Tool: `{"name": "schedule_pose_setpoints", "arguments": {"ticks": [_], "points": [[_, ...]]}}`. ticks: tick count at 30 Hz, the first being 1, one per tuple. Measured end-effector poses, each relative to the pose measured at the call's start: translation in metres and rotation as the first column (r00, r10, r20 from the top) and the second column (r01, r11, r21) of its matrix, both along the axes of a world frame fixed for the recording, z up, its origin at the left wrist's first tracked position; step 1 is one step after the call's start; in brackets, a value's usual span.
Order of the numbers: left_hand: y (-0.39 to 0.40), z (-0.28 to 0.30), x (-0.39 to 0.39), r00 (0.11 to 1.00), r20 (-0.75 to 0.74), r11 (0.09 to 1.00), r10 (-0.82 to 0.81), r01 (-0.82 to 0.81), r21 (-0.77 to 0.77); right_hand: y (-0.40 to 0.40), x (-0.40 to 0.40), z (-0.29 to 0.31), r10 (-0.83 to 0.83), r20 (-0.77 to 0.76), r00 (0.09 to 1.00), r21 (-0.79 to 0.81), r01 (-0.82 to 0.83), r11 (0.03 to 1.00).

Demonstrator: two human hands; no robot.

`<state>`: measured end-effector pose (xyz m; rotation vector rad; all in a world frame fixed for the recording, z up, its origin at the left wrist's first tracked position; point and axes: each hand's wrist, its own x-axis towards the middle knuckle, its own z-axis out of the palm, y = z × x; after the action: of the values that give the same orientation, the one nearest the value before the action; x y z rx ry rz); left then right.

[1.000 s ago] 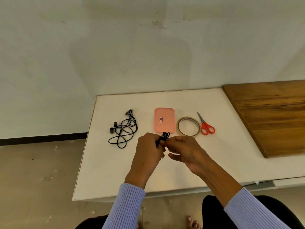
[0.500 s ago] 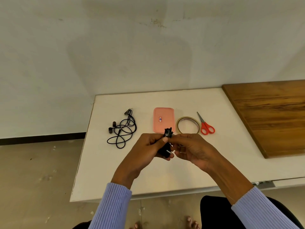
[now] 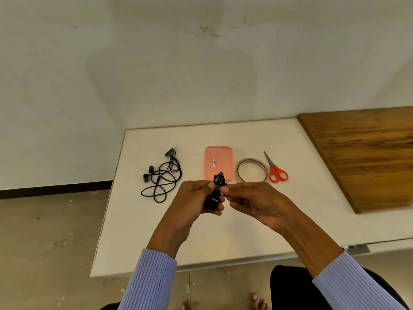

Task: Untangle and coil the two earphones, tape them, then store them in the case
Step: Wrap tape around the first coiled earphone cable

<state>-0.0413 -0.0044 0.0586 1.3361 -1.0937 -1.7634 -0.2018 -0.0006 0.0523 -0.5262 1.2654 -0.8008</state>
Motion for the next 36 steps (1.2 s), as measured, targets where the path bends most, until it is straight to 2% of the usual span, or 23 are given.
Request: {"name": "schedule_pose_setpoints", "arguments": {"ticks": [3, 9, 15, 18, 22, 26, 30, 36], "points": [[-0.002, 0.003, 0.002, 0.999, -0.043, 0.999, 0.028, -0.027, 0.022, 0.001, 0.001, -0.002, -0.010, -0.035, 0.999, 0.016, 0.011, 1.000], [0.000, 0.004, 0.001, 0.989, -0.140, 0.995, 0.045, -0.033, 0.091, 0.001, 0.005, 0.000, 0.026, 0.179, 0.983, 0.083, -0.041, 0.996], [0.000, 0.005, 0.005, 0.996, -0.076, 0.996, -0.052, 0.057, 0.065, 0.003, 0.008, -0.004, 0.035, 0.307, 0.951, 0.050, -0.053, 0.997], [-0.001, 0.005, 0.007, 0.987, -0.158, 0.991, -0.034, 0.054, 0.123, 0.003, 0.008, -0.004, 0.028, 0.406, 0.914, 0.045, -0.050, 0.998], [-0.002, 0.010, 0.007, 0.988, -0.111, 0.978, -0.106, 0.124, 0.170, 0.002, 0.007, -0.005, 0.058, 0.318, 0.946, -0.065, -0.039, 0.997], [-0.001, 0.010, 0.004, 0.994, -0.078, 0.970, -0.077, 0.093, 0.226, 0.002, 0.005, -0.005, 0.064, 0.156, 0.986, -0.133, -0.043, 0.990], [-0.003, 0.008, -0.001, 0.974, -0.216, 0.960, 0.071, -0.007, 0.281, 0.001, 0.001, -0.002, 0.072, 0.188, 0.979, -0.143, -0.045, 0.989], [-0.004, 0.012, -0.004, 0.874, -0.455, 0.926, 0.171, 0.016, 0.377, -0.003, 0.002, 0.002, 0.074, 0.330, 0.941, -0.130, -0.032, 0.991]]}}
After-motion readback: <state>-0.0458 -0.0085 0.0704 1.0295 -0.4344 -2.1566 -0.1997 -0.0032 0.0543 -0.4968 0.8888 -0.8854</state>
